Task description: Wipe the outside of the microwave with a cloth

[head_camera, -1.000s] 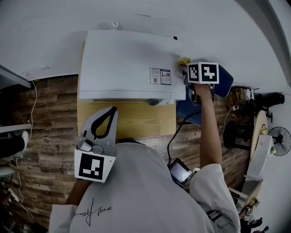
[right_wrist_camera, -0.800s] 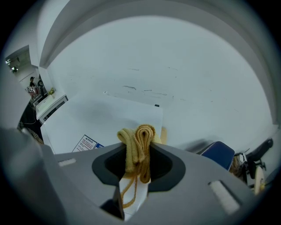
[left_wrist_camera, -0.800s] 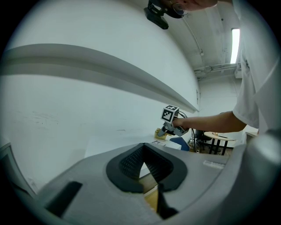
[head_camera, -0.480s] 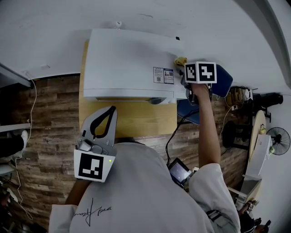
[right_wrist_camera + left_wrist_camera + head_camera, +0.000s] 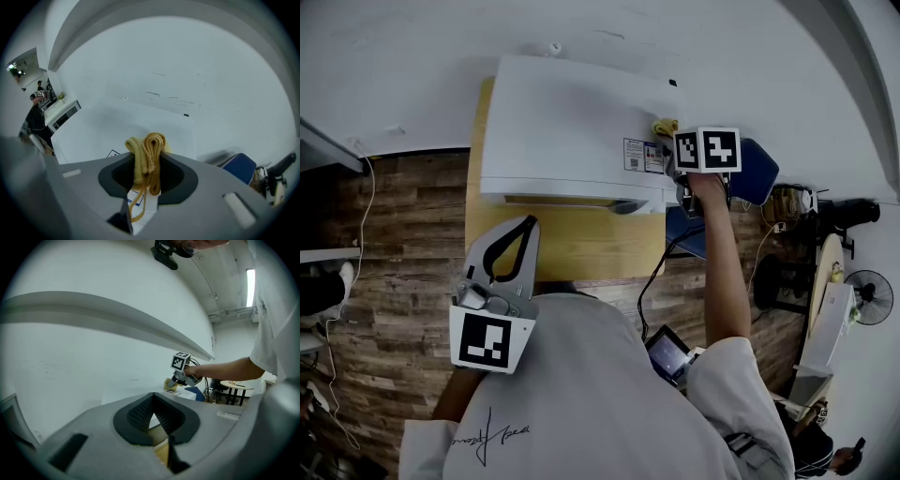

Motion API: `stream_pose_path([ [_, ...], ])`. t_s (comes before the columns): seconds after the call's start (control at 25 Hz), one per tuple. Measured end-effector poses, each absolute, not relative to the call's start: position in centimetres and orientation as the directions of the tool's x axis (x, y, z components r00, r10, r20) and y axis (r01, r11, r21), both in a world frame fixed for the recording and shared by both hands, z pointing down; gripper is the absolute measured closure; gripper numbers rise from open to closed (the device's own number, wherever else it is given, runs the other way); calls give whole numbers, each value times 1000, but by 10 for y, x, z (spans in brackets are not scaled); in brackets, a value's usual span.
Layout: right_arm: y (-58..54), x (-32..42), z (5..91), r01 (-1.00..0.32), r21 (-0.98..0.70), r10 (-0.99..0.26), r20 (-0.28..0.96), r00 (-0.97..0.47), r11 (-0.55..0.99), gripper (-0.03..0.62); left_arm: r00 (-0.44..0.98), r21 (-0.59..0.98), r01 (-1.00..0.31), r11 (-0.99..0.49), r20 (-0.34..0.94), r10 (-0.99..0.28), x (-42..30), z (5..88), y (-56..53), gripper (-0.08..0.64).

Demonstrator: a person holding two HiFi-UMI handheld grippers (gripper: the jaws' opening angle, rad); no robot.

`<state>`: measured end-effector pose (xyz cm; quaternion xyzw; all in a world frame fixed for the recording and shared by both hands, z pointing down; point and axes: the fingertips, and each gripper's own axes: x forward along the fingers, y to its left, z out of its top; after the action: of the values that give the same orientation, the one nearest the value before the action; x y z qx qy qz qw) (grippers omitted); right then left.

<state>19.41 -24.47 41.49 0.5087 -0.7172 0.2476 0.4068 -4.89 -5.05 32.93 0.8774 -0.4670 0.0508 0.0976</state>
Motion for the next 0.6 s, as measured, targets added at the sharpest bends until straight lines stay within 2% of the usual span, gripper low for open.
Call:
stream_pose_path([
  [0.6,-241,142,415,-911,19,-518,827,-217,413,476,554,119,-833,-541,180,-813,-59,328,-40,566],
])
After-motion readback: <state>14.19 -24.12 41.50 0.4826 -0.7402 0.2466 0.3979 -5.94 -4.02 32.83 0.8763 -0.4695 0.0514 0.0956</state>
